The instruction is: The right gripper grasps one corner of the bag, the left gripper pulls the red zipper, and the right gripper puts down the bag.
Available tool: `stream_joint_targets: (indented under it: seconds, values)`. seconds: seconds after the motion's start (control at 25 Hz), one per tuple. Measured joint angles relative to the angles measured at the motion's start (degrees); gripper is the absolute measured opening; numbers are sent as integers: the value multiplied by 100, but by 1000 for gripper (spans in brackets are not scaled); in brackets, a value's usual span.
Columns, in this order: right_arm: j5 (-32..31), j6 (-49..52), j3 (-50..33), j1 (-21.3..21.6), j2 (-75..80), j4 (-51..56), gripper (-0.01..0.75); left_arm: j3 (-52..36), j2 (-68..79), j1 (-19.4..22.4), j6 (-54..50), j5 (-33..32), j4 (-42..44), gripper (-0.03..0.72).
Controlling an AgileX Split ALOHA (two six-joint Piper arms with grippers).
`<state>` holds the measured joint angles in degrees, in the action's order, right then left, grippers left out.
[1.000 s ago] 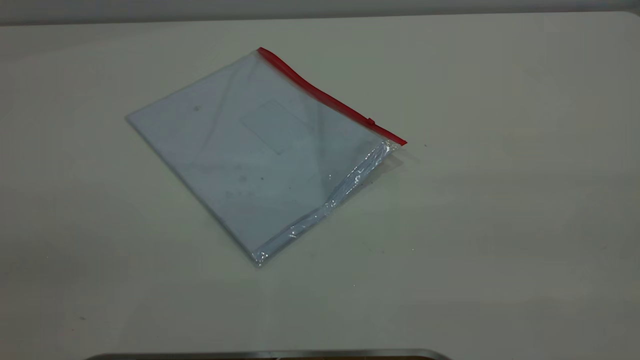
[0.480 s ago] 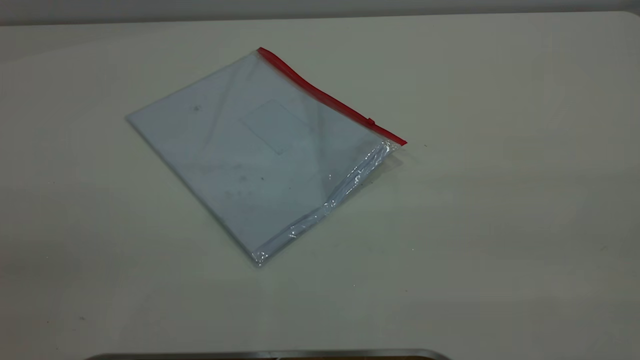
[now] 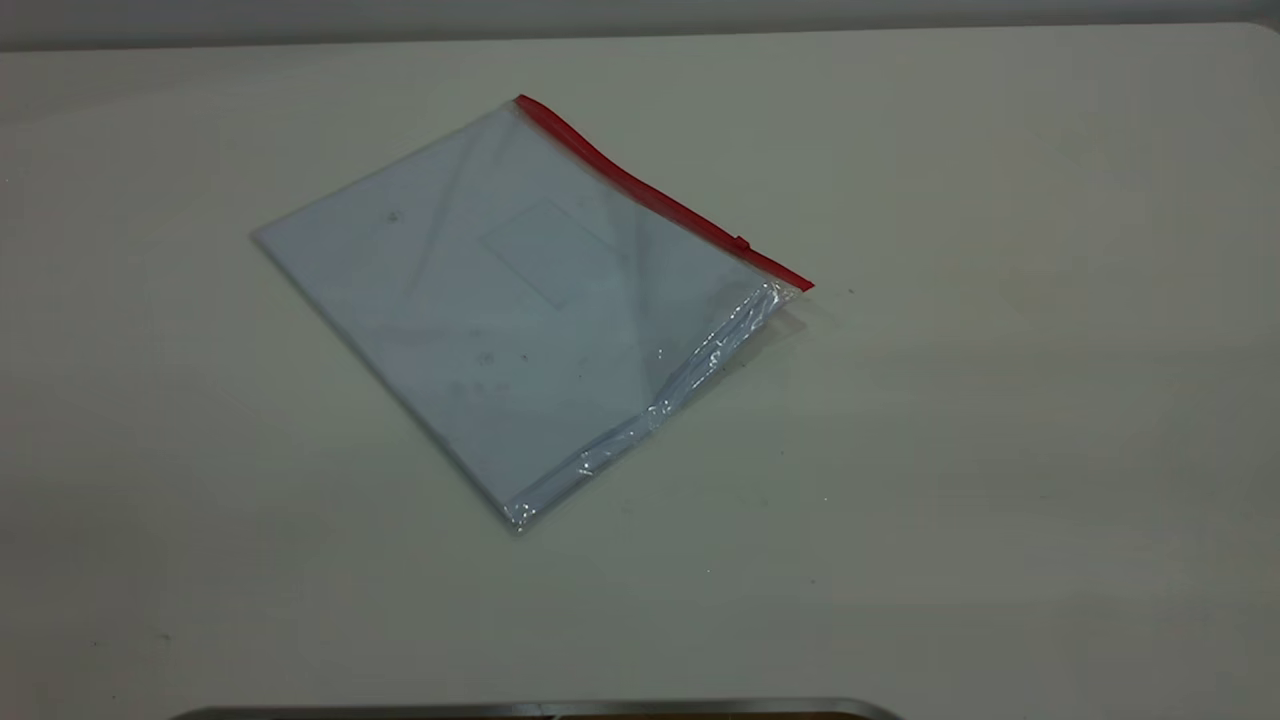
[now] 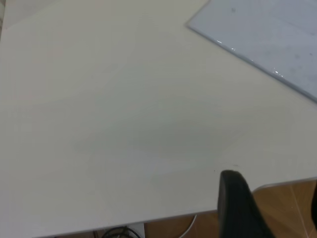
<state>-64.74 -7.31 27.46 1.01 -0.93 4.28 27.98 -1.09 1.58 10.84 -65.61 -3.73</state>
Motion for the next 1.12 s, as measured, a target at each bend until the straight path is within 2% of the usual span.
stream_joint_targets:
  seconds: [0.64, 0.84, 1.0, 1.12]
  values:
    - [11, -2, 0, 0, 129, 248, 466, 22, 85, 0, -76, 81, 24, 415]
    - [274, -563, 30, 0, 1494, 1022, 478, 281, 1240, 0, -88, 1153, -42, 415]
    - [1137, -1655, 30, 0, 2727, 1640, 527, 508, 2717, 0, -34, 1987, -637, 415]
    - [2037, -2140, 30, 0, 3656, 2281, 570, 580, 3774, 0, 472, 2615, -1286, 416]
